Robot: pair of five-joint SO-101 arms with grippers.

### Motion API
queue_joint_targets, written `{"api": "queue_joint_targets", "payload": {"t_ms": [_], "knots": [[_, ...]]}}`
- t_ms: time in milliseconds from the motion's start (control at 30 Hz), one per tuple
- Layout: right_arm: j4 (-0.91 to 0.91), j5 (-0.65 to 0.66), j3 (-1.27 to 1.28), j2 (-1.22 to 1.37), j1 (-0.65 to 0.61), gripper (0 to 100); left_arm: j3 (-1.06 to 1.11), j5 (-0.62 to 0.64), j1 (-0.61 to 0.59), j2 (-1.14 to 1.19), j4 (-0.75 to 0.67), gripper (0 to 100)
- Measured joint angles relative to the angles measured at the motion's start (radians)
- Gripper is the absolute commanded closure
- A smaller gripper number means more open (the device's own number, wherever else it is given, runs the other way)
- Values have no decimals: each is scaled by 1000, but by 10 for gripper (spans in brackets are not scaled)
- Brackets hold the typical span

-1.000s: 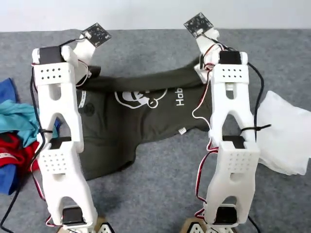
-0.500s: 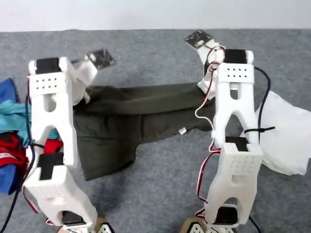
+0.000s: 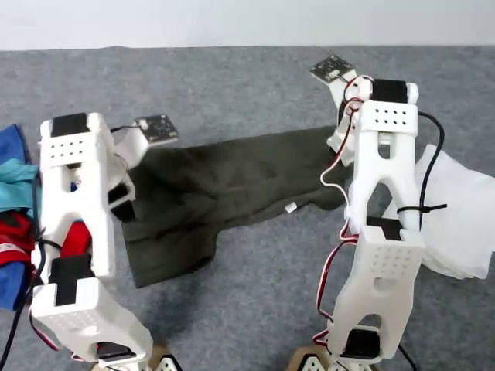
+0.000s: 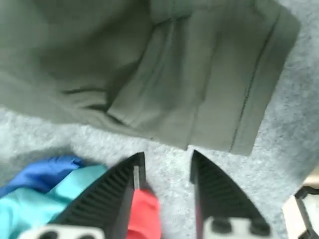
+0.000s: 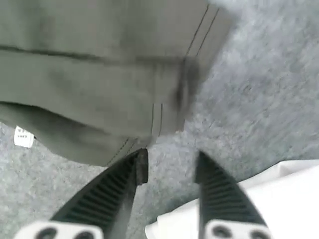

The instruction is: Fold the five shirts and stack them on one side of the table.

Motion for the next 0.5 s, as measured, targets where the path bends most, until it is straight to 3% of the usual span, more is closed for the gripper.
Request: {"api": "queue_joint_targets", "payload": {"t_ms": [233,367,500], "knots": [[-18,0,0,-71,0,801,-110,5,-34,-2,0,879],[-80,0,0,-69,-38,802,-123,91,-21,-2,-40,930],[-98,0,0,-34,-97,870,-123,195,11,8,-71,977]]}}
